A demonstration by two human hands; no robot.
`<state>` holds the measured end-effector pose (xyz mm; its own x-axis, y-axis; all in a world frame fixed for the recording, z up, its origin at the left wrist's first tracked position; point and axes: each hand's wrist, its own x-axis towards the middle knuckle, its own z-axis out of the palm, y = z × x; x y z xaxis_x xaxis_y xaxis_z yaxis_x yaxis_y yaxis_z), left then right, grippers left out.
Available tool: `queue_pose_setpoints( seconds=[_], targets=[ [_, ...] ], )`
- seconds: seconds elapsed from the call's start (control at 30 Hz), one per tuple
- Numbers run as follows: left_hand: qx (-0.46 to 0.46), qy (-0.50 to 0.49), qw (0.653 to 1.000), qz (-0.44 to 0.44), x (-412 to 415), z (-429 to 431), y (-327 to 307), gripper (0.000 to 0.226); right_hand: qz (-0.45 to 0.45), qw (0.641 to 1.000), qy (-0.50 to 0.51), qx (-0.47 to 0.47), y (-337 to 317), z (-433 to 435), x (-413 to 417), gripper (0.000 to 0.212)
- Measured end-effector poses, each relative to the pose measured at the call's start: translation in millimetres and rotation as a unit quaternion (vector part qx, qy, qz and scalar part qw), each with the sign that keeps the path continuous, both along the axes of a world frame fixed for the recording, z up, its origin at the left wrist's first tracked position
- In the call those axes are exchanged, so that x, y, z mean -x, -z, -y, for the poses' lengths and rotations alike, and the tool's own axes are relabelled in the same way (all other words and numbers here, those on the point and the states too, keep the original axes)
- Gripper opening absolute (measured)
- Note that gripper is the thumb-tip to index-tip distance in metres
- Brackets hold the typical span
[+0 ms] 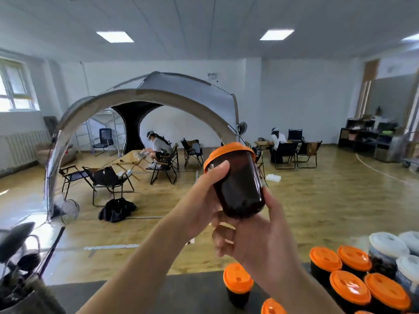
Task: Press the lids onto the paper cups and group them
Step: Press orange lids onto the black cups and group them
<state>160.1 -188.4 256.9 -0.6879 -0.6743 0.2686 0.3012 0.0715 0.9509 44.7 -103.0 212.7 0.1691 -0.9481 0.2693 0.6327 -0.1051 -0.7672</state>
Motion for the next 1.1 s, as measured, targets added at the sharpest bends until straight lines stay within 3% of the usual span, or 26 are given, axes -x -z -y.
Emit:
queue_pose_setpoints(
  seconds=[0.17,0.27,0.37,0.47,0.6,0.67,0.73,0.8,0.93,1.03,1.1],
  targets=[
    [0.095,-0.069,0.993,0.026,4.8,17.7,-27.1,0.069,-0.075,0.987,0.141,-0.002,-24.5,14.2,6.2,0.078],
    [0.057,0.021,0.998,-0.003,6.4,23.1,-32.8,0.077,-0.028,0.997,0.074,-0.017,-36.5,15.2,5.4,0.072],
    [-0.006,0.108,0.994,-0.032,6.6,22.7,-31.5,0.068,0.012,1.0,0.004,-0.014,-42.0,13.9,4.4,0.077],
    [0.017,0.036,0.999,-0.003,7.8,19.2,-39.4,0.069,-0.063,0.993,0.101,0.003,-44.1,11.1,6.5,0.084],
    [0.091,0.0,0.996,-0.015,6.7,17.6,-48.2,0.094,-0.178,0.951,0.246,0.055,-45.2,4.5,12.2,0.084],
    [0.077,0.043,0.996,-0.031,7.4,17.7,-47.3,0.092,-0.125,0.973,0.191,0.039,-48.5,1.2,10.8,0.077],
    [0.041,0.092,0.993,-0.065,7.8,18.8,-44.3,0.093,-0.039,0.996,0.076,0.013,-50.9,-2.7,8.1,0.075],
    [0.018,0.099,0.993,-0.068,8.5,18.5,-41.3,0.095,-0.019,0.999,0.033,0.018,-47.5,-2.7,9.1,0.08],
    [0.061,0.022,0.998,-0.006,9.3,14.5,-44.0,0.078,-0.084,0.986,0.139,0.046,-42.2,-2.2,12.5,0.084],
    [0.11,-0.015,0.994,-0.011,9.1,10.4,-47.6,0.102,-0.159,0.954,0.245,0.062,-39.5,-1.6,15.0,0.078],
    [0.114,0.003,0.993,-0.028,8.8,10.2,-43.9,0.099,-0.113,0.971,0.205,0.038,-41.5,-2.7,14.3,0.07]
  ],
)
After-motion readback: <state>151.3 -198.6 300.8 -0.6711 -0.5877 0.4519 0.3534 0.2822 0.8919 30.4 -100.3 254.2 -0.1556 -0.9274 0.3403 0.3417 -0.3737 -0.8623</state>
